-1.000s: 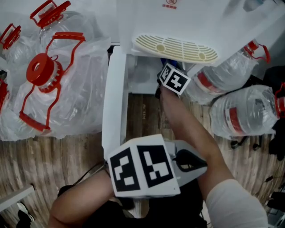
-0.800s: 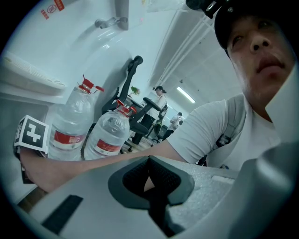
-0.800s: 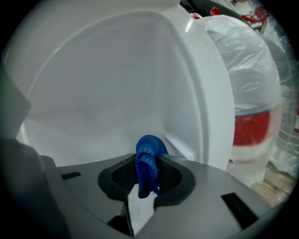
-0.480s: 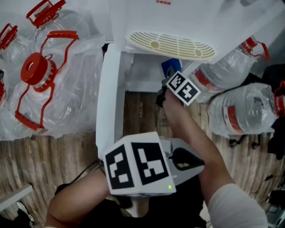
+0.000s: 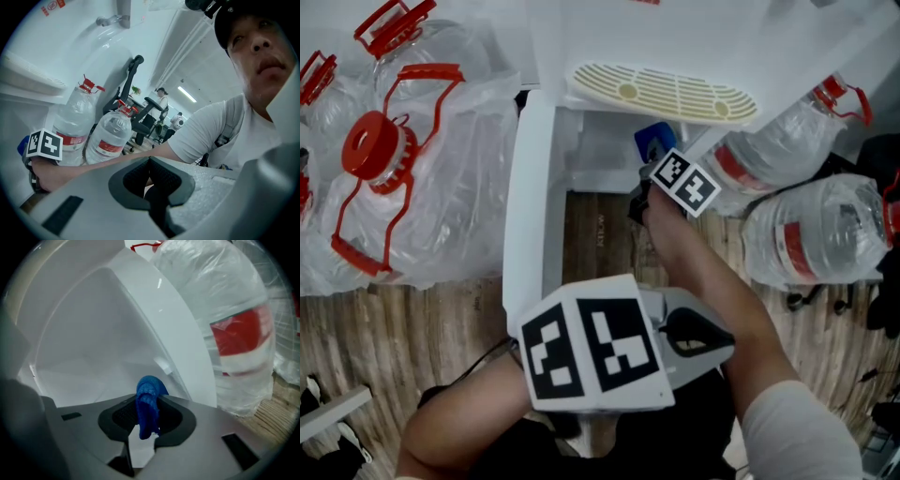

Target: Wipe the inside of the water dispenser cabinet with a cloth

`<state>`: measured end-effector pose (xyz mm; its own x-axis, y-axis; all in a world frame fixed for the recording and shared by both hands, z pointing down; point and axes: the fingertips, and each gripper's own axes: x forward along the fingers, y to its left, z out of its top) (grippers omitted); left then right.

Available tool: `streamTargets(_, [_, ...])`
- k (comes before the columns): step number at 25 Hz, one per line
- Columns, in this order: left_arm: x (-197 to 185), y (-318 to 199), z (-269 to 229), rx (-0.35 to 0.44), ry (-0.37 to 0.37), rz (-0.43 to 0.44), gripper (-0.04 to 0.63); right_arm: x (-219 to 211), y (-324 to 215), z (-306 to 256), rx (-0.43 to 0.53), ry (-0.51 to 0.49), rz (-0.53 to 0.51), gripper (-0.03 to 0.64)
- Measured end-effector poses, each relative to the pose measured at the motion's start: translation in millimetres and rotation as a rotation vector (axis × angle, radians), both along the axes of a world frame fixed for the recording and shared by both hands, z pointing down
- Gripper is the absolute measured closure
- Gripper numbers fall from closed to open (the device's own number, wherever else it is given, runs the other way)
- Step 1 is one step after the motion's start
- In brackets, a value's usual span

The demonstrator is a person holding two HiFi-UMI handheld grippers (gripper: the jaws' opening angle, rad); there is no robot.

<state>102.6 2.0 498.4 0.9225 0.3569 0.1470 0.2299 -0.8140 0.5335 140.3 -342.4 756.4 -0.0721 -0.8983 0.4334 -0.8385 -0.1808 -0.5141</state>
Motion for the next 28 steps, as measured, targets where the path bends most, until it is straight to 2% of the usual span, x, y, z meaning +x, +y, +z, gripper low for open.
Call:
streamTargets(7, [-3, -6, 6, -0.003, -0.021, -0.028, 0.592, 8, -39, 22, 0.008, -0.118, 0.135, 0.532])
streamTargets(13, [-2, -6, 12, -0.007, -0.033, -0.032, 0.592, 12, -33, 36, -0.008, -0.153, 0.169, 0.532])
streamTargets(21, [1, -7, 13, -0.013, -0.028, -0.020, 0.592, 22, 11, 50, -0.047, -0.205, 0.131, 0.532])
streamTargets(28, [6, -5, 12, -0.015, -0.018, -0.004, 0.592, 11, 30, 46, -0.055, -0.225, 0.068, 0.532])
